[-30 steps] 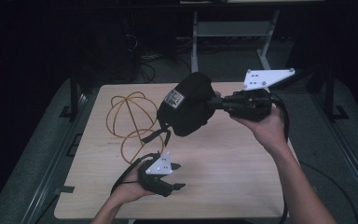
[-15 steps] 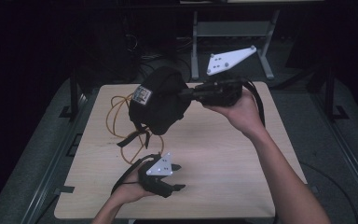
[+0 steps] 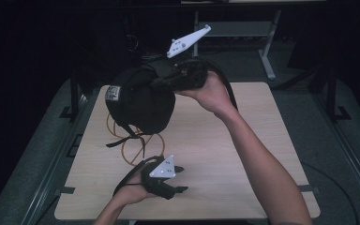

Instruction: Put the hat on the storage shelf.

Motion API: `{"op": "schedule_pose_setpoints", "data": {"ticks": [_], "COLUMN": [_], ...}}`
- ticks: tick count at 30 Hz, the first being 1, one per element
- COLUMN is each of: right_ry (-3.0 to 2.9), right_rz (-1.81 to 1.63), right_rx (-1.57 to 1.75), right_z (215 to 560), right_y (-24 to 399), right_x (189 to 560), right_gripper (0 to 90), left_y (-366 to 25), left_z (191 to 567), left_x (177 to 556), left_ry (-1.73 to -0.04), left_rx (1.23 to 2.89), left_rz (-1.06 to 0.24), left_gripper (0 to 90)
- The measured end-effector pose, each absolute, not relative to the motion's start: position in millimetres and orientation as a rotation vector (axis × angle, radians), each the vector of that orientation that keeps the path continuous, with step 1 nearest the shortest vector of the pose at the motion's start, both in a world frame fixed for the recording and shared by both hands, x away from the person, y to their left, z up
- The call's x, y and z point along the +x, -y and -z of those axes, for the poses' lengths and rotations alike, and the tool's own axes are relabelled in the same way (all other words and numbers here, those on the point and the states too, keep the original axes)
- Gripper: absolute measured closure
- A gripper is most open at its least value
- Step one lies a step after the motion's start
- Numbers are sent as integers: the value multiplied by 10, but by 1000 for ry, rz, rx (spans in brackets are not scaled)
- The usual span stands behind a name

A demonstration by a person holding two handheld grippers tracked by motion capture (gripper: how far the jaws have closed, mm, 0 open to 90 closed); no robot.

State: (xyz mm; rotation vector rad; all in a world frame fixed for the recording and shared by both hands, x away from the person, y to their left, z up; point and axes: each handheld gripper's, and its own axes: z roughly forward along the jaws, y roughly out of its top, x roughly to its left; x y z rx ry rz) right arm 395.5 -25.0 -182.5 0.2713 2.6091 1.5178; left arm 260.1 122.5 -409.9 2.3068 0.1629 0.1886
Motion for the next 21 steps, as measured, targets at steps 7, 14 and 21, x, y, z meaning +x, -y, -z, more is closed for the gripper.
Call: {"op": "schedule_pose_setpoints", "data": {"ticks": [7, 14, 21], "right_ry": [-2631, -2644, -2674], "right_rz": [-1532, -1572, -1557], "right_rx": [283, 332, 363], "right_z": [1873, 1911, 2011], "right_y": [-48, -290, -482], "right_x": [4118, 4254, 4354], "right_gripper": [894, 894, 892], "left_y": [-1238, -1244, -1232], "left_z": [4134, 4141, 4149], "left_x": [2631, 2635, 2629], "left_ry": [-171, -177, -168], "left_rx": [2314, 2308, 2314], "left_rz": [-178, -177, -181], "left_gripper": [388, 388, 388]}}
